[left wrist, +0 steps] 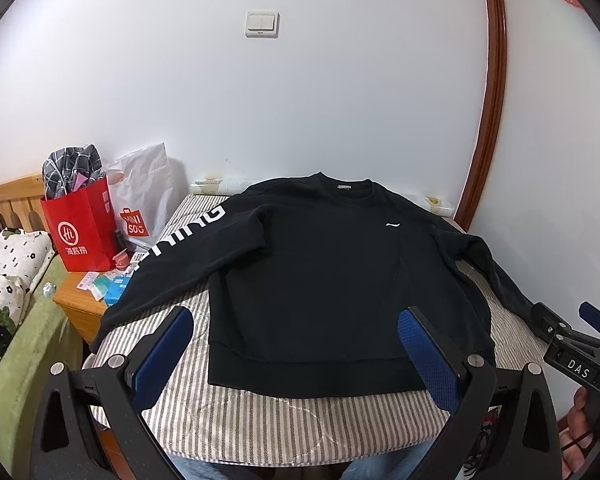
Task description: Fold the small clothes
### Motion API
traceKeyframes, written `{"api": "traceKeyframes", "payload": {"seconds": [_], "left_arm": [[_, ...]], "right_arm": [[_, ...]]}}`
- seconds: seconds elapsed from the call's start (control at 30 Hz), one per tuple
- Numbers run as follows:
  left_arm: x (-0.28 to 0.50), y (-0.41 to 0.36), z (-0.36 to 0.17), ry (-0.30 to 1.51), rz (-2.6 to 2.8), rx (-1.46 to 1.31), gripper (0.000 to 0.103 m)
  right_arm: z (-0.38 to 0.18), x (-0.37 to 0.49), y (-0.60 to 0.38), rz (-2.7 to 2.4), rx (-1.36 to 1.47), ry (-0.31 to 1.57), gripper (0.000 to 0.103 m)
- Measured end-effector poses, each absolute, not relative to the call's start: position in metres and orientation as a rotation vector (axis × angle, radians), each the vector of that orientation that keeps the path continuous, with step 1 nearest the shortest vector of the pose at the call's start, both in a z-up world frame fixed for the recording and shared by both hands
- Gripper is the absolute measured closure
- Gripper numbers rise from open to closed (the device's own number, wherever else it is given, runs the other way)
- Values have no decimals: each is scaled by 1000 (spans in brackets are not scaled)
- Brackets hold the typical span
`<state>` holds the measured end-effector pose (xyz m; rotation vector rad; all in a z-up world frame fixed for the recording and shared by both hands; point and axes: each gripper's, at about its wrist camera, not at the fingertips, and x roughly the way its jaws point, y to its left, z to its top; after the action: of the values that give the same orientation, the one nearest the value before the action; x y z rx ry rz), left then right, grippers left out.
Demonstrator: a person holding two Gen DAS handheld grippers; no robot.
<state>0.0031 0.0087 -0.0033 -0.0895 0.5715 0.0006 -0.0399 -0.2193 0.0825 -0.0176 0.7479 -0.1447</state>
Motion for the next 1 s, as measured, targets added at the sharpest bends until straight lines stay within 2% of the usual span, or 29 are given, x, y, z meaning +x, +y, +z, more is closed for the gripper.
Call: {"api": "traceKeyframes", "payload": {"seconds": [1.0], "left_arm": [[5,12,-3,583,7,-91,0]], "right_arm": [[86,-42,-214,-151,-25,737,0]]}}
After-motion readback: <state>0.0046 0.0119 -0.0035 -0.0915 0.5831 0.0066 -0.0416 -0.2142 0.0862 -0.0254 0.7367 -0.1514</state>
